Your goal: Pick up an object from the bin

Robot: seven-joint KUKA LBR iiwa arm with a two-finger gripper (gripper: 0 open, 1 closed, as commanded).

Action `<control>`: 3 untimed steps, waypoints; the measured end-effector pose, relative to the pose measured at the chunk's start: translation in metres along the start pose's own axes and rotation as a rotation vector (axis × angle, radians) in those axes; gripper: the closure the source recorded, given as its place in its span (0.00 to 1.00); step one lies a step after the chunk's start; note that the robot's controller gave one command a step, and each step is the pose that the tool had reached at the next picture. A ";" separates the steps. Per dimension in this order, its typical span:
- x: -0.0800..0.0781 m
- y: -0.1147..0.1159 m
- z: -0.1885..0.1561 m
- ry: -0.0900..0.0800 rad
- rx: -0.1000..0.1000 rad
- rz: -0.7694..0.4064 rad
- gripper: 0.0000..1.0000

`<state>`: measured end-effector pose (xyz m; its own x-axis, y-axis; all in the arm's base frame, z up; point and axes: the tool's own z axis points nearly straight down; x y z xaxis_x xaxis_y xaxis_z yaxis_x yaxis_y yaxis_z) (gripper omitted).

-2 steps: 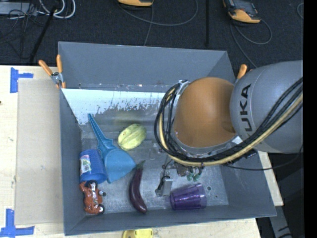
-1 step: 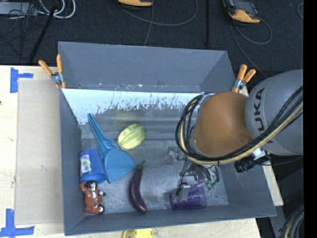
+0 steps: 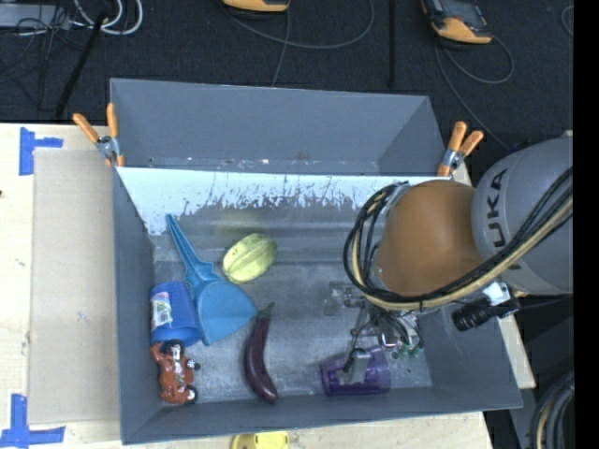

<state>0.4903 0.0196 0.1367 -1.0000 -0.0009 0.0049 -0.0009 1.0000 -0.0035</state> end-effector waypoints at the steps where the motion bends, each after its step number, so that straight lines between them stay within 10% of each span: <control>1: 0.015 -0.022 0.030 -0.009 -0.004 -0.238 1.00; 2: 0.016 -0.022 0.031 -0.005 -0.004 -0.236 0.00; 3: 0.016 -0.022 0.031 -0.005 -0.004 -0.234 1.00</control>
Offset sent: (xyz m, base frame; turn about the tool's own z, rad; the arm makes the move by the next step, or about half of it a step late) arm 0.0000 0.0000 0.0000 0.0000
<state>0.4737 -0.0027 0.1061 -0.9726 -0.2323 0.0004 -0.2323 0.9726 0.0012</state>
